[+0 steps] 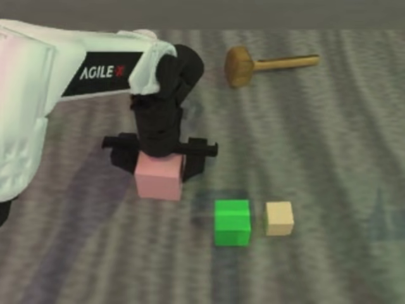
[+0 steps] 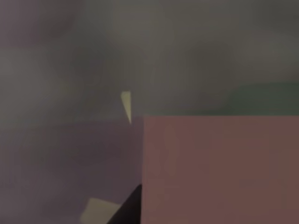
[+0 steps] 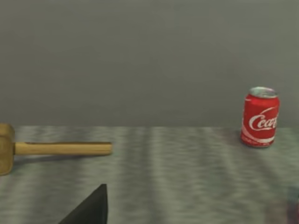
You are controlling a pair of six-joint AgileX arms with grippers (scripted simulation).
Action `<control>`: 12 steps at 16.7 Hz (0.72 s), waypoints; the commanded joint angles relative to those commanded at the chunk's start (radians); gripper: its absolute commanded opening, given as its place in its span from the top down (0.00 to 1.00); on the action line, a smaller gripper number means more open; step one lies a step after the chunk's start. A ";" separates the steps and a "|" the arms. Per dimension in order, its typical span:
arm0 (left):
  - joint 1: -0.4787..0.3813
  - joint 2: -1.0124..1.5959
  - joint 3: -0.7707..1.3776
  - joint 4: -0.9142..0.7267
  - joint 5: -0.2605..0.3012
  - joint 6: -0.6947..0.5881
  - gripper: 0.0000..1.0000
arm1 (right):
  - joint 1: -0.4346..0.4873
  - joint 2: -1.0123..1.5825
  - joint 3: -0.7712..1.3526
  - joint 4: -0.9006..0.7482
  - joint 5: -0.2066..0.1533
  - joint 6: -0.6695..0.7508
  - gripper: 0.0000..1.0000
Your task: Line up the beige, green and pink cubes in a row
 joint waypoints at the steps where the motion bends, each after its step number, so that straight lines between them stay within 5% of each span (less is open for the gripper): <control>1: 0.000 0.000 0.000 0.000 0.000 0.000 0.90 | 0.000 0.000 0.000 0.000 0.000 0.000 0.00; 3: 0.000 0.000 0.000 0.000 0.000 0.000 1.00 | 0.000 0.000 0.000 0.000 0.000 0.000 0.00; 12: 0.001 -0.007 0.004 -0.006 -0.002 0.002 1.00 | 0.000 0.000 0.000 0.000 0.000 0.000 0.00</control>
